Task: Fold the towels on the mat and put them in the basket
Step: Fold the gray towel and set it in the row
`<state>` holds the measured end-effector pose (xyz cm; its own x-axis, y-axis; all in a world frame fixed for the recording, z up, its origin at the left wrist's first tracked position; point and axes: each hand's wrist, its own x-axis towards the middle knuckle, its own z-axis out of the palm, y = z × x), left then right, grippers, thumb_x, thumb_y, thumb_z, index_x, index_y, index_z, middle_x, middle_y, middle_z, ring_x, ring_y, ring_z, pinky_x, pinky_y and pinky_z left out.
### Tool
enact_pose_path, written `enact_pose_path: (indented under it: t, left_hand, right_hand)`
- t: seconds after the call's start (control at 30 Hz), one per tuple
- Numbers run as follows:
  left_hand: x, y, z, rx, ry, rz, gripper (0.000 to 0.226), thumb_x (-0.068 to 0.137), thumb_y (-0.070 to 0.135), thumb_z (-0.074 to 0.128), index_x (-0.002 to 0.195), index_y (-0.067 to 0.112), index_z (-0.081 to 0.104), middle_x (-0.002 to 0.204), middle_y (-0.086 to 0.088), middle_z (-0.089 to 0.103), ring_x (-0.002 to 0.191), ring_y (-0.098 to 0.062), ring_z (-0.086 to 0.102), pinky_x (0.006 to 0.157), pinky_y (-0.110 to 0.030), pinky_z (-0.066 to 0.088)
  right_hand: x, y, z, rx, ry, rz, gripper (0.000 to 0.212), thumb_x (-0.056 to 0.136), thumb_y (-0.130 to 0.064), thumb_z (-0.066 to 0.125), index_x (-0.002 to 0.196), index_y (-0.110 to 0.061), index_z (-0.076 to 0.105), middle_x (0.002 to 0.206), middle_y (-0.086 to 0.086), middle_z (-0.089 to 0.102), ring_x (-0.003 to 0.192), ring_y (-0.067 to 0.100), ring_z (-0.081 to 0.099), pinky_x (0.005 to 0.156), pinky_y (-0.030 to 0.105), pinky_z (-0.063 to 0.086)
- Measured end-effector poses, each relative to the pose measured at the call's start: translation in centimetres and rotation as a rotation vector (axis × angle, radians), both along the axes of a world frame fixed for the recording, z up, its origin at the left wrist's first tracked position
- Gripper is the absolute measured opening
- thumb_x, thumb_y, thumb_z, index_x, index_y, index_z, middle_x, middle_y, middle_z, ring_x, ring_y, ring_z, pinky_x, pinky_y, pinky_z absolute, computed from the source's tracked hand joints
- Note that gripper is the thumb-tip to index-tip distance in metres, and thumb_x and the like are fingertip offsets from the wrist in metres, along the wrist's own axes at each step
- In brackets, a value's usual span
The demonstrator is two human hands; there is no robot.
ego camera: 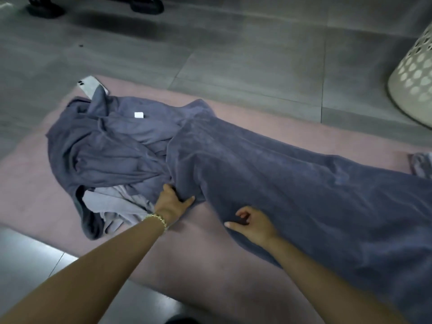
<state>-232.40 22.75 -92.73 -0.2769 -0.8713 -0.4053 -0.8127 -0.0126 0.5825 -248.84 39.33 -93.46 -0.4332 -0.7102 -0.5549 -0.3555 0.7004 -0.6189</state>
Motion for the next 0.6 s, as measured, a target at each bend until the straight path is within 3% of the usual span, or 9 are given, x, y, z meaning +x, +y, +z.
enact_pose_path:
  t: [0.1, 0.2, 0.3, 0.4, 0.5, 0.6]
  left_hand:
    - [0.1, 0.8, -0.2, -0.036, -0.011, -0.036, 0.040, 0.085, 0.028, 0.068, 0.114, 0.003, 0.059, 0.106, -0.014, 0.067, 0.103, -0.028, 0.062, 0.079, -0.030, 0.045]
    - [0.2, 1.0, -0.4, 0.048, 0.191, 0.028, 0.022, 0.089, 0.020, 0.063, 0.103, 0.002, 0.062, 0.089, -0.007, 0.065, 0.085, -0.020, 0.060, 0.073, -0.024, 0.045]
    - [1.0, -0.4, 0.7, 0.155, 0.392, 0.100, 0.010, 0.092, 0.016, 0.059, 0.093, 0.006, 0.059, 0.079, -0.002, 0.061, 0.069, -0.012, 0.056, 0.063, -0.016, 0.049]
    - [3.1, -3.0, 3.1, 0.296, 0.533, 0.165, 0.010, 0.095, 0.015, 0.053, 0.085, 0.015, 0.055, 0.081, -0.004, 0.059, 0.060, -0.006, 0.059, 0.052, -0.016, 0.051]
    - [6.5, -4.6, 4.5, 0.413, 0.350, -0.020, 0.003, 0.094, 0.015, 0.054, 0.093, 0.014, 0.056, 0.078, -0.004, 0.055, 0.054, -0.003, 0.055, 0.047, -0.013, 0.047]
    - [9.3, -4.3, 4.3, 0.496, 0.135, -0.163, 0.012, 0.092, 0.016, 0.057, 0.104, 0.011, 0.058, 0.084, -0.003, 0.061, 0.061, -0.004, 0.061, 0.051, -0.015, 0.050]
  right_hand:
    - [2.4, -0.5, -0.6, 0.039, 0.263, 0.065, 0.056, 0.066, -0.063, 0.071, 0.104, -0.027, 0.052, 0.114, -0.006, 0.042, 0.112, 0.012, 0.038, 0.096, 0.035, 0.037]
    - [2.7, -0.9, -1.5, 0.015, 0.343, -0.018, 0.034, 0.077, -0.046, 0.071, 0.099, -0.022, 0.060, 0.110, -0.001, 0.053, 0.111, 0.019, 0.048, 0.088, 0.032, 0.039]
    - [1.3, -1.0, -1.4, -0.147, 0.062, -0.146, 0.026, 0.082, -0.030, 0.072, 0.082, -0.004, 0.069, 0.083, 0.011, 0.068, 0.078, 0.012, 0.060, 0.066, 0.019, 0.043]
    - [0.5, -1.0, 0.9, -0.245, -0.224, -0.126, 0.034, 0.087, -0.028, 0.066, 0.070, 0.001, 0.067, 0.061, 0.002, 0.058, 0.055, -0.001, 0.048, 0.056, 0.013, 0.038]
    - [1.0, -0.3, 1.1, -0.156, -0.326, 0.010, 0.034, 0.091, -0.028, 0.061, 0.064, -0.008, 0.063, 0.054, -0.006, 0.051, 0.053, 0.004, 0.045, 0.052, 0.017, 0.039]
    - [2.3, 0.4, 0.1, 0.097, -0.351, 0.210, 0.019, 0.094, -0.023, 0.057, 0.077, -0.018, 0.065, 0.062, -0.009, 0.059, 0.054, 0.005, 0.050, 0.047, 0.009, 0.040]
